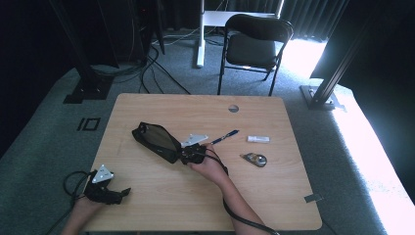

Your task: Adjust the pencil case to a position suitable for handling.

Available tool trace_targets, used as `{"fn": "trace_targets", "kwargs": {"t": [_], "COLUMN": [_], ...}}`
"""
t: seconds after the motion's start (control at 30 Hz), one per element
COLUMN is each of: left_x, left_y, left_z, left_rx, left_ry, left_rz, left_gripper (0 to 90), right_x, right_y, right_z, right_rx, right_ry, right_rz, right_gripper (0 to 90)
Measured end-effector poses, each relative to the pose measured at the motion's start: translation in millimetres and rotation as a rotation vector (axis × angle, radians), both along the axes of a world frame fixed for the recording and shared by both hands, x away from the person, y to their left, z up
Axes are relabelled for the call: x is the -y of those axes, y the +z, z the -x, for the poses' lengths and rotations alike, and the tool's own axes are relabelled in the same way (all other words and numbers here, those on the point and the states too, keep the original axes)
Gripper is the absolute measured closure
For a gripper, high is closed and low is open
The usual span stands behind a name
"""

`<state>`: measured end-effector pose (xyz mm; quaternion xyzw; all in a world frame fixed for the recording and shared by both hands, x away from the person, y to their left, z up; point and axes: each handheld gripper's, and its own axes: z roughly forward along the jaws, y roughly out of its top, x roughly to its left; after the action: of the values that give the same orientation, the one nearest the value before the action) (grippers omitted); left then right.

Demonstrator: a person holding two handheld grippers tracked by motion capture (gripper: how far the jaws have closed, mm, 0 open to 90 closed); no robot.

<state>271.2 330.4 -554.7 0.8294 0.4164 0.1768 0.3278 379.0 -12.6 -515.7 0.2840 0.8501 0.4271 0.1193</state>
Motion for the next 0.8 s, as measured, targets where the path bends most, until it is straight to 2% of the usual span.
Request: {"fn": "trace_targets", "kwargs": {"t": [0.23,0.5,0.8], "left_x": [0.0,0.0,0.0], "left_y": [0.0,0.0,0.0], "left_z": [0.0,0.0,0.0], "left_rx": [0.000,0.000,0.000], "left_ry": [0.000,0.000,0.000], "left_rz": [0.000,0.000,0.000], "left_gripper": [1.6,1.6,1.6], "right_x": [16.5,39.5,67.1], "right_y": [-0.2,0.4,-1.0], "right_z": [11.5,23.7,40.8], "right_rx": [0.000,-0.016,-0.011], "right_ry": [0.013,-0.008,-0.016], "right_rz": [0.014,0.017,0.022], "right_gripper": [72.9,72.9,73.0]}}
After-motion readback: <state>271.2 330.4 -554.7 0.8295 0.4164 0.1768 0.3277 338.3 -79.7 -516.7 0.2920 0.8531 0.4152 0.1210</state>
